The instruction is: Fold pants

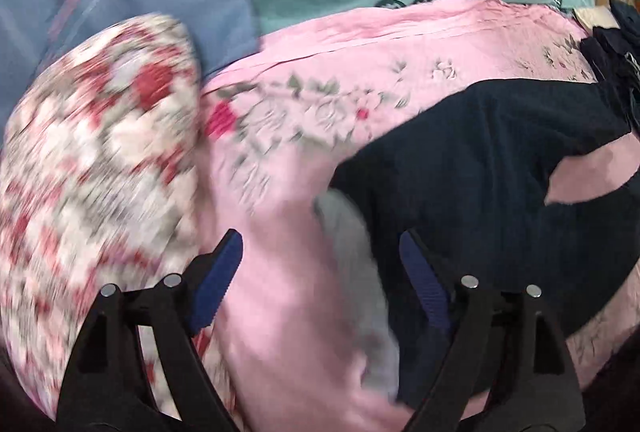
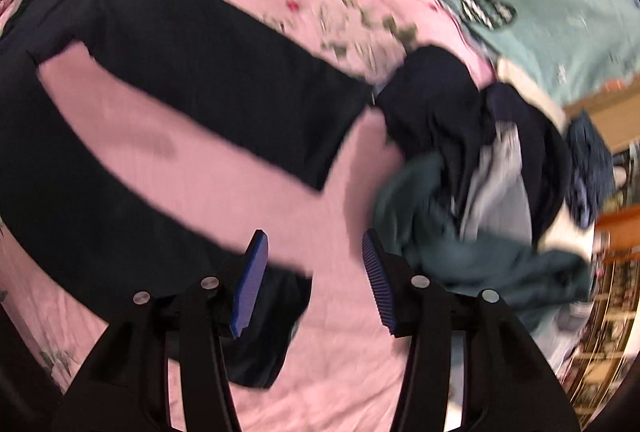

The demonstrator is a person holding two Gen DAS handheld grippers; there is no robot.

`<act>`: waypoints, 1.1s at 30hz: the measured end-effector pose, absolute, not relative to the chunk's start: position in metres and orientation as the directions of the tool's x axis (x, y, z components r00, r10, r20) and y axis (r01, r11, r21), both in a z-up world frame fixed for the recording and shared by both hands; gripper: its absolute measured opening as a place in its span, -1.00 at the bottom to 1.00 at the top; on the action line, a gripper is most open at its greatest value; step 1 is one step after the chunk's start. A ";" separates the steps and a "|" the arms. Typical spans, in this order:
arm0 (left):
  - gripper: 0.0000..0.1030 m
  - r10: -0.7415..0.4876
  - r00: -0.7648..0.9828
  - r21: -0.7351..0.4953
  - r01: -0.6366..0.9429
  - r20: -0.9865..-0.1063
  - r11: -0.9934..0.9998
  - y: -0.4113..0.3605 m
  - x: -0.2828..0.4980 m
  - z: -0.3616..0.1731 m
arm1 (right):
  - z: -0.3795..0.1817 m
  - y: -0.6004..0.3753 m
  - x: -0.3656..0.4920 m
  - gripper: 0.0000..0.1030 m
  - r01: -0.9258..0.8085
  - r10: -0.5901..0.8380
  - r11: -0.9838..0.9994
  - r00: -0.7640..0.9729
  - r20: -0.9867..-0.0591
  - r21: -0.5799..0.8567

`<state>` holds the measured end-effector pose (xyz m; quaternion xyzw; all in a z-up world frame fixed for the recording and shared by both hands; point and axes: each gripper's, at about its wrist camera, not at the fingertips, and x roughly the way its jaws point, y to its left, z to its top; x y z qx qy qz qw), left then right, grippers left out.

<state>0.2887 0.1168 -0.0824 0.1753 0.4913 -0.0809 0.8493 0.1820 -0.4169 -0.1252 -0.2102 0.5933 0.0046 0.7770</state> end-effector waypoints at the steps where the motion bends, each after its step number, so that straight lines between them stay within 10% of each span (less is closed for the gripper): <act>1: 0.60 0.031 0.494 0.214 0.318 -0.869 0.924 0.112 0.298 -0.089 | -0.124 -0.415 0.191 -0.03 -0.284 -0.232 0.904 0.300 -0.925 -0.319; 20: 0.52 -0.133 0.194 -0.020 0.493 -0.972 0.870 0.081 0.391 -0.202 | -0.208 -0.423 0.371 -0.01 -0.559 -0.075 0.827 -0.004 -0.997 -0.060; 24: 0.25 -0.175 0.160 -0.069 0.516 -0.971 0.854 0.079 0.402 -0.201 | -0.208 -0.433 0.379 0.00 -0.540 -0.009 0.842 -0.053 -0.999 0.021; 27: -0.51 -0.228 0.094 -0.134 0.576 -0.969 0.806 0.072 0.401 -0.197 | -0.209 -0.434 0.383 -0.24 -0.549 -0.015 0.835 -0.065 -0.998 0.023; 33: -0.70 -0.205 0.123 -0.092 0.601 -0.971 0.794 0.066 0.395 -0.190 | -0.206 -0.427 0.384 -0.83 -0.585 -0.034 0.811 -0.078 -0.996 0.019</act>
